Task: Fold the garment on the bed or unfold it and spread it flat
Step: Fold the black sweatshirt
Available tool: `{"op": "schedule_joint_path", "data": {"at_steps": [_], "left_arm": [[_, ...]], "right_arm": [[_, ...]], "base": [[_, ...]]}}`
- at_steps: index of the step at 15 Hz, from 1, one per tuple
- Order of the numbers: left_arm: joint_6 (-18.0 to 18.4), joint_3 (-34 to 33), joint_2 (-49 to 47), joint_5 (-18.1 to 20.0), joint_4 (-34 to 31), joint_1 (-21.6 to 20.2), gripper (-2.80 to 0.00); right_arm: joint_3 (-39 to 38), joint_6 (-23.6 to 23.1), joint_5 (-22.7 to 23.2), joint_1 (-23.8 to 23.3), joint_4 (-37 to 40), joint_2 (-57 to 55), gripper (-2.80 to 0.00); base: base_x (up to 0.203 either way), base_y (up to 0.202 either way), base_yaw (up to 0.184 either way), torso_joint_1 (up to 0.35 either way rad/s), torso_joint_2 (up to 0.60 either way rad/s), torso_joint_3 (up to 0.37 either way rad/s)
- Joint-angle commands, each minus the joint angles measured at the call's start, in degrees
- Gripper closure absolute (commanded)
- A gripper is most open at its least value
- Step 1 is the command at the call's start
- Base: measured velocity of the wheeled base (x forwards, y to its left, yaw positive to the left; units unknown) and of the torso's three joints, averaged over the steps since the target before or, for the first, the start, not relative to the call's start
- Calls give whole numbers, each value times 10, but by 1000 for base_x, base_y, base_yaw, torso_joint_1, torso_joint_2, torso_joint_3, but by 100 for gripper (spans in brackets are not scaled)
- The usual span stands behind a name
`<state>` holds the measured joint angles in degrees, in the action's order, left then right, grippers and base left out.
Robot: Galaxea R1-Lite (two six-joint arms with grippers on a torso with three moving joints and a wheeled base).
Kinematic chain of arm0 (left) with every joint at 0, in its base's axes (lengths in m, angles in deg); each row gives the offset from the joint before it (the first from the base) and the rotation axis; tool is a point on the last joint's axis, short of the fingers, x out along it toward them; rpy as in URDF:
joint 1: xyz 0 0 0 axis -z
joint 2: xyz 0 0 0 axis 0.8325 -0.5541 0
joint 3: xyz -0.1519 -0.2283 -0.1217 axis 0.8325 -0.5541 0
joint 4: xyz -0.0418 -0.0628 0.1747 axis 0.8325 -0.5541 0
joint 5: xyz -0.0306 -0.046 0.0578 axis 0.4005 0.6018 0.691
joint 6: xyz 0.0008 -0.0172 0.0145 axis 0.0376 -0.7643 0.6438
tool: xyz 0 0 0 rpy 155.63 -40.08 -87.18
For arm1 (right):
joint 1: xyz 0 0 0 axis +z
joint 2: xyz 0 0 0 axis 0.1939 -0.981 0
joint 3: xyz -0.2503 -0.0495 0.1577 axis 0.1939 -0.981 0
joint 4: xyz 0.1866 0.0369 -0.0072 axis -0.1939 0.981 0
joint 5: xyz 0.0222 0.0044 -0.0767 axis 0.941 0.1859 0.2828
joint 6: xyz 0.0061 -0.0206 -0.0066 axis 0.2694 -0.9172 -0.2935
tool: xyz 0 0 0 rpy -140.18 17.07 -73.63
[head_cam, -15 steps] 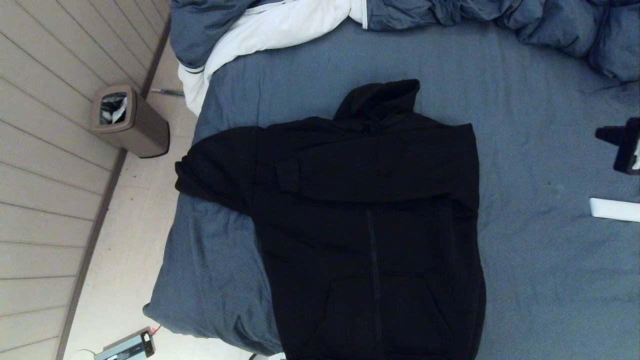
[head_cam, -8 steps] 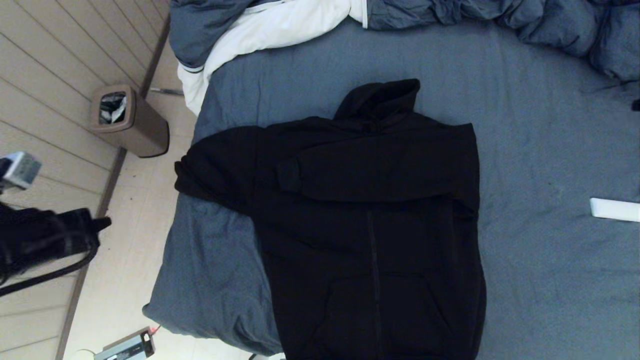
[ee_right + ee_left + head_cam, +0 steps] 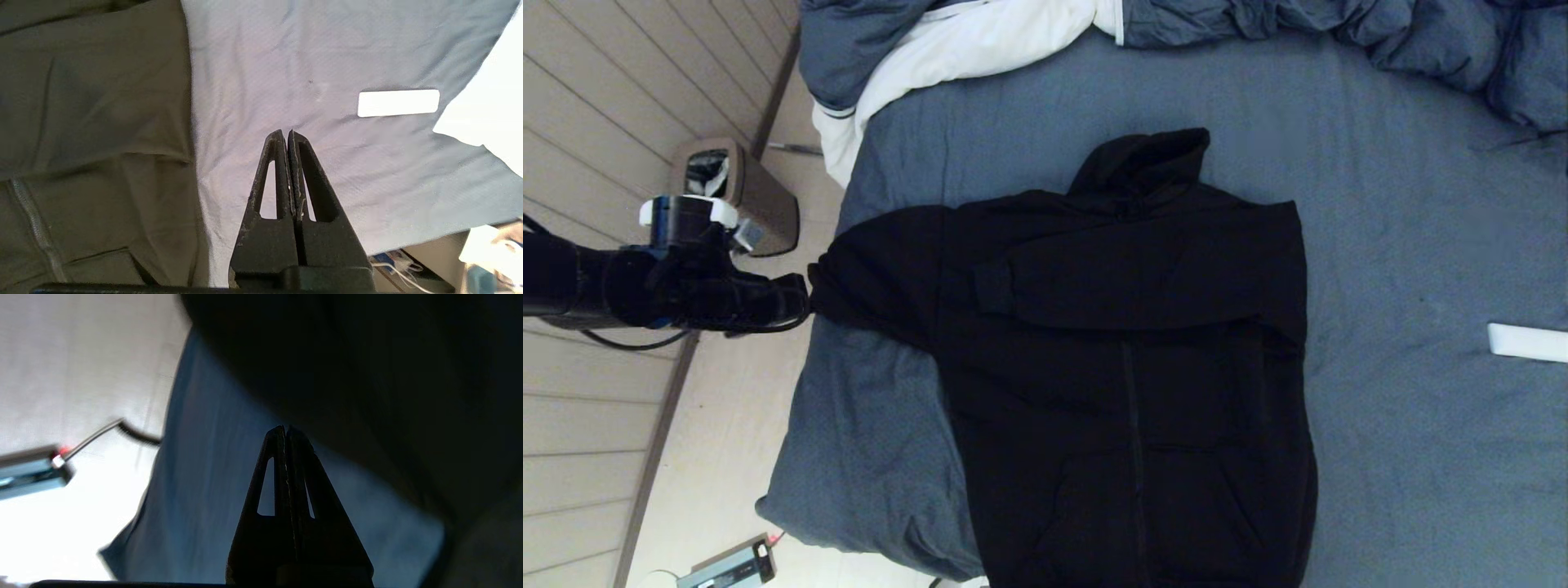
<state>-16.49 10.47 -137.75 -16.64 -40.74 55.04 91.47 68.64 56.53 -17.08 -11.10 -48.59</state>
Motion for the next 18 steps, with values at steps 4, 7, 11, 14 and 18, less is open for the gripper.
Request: {"op": "schedule_joint_path", "data": {"at_steps": [4,7,11,14,18], "left_arm": [[-22,173,-123,9,-19,-2,0],[-31,214,-155,9,-52,-1,0],[-30,270,-151,20,-108,-1,0],[-31,290,-108,34,-172,-2,0],[-31,330,-89,34,-184,-2,0]], "right_arm": [[82,-2,-1,-3,50,-44,0],[132,-5,-11,60,55,-100,0],[138,-7,-13,149,57,-132,0],[98,5,-6,170,58,-107,0],[77,2,26,202,57,-79,0]], "base": [[0,0,0,0,0,0],[0,0,0,0,0,0],[0,0,0,0,0,0],[0,0,0,0,0,0],[0,0,0,0,0,0]]}}
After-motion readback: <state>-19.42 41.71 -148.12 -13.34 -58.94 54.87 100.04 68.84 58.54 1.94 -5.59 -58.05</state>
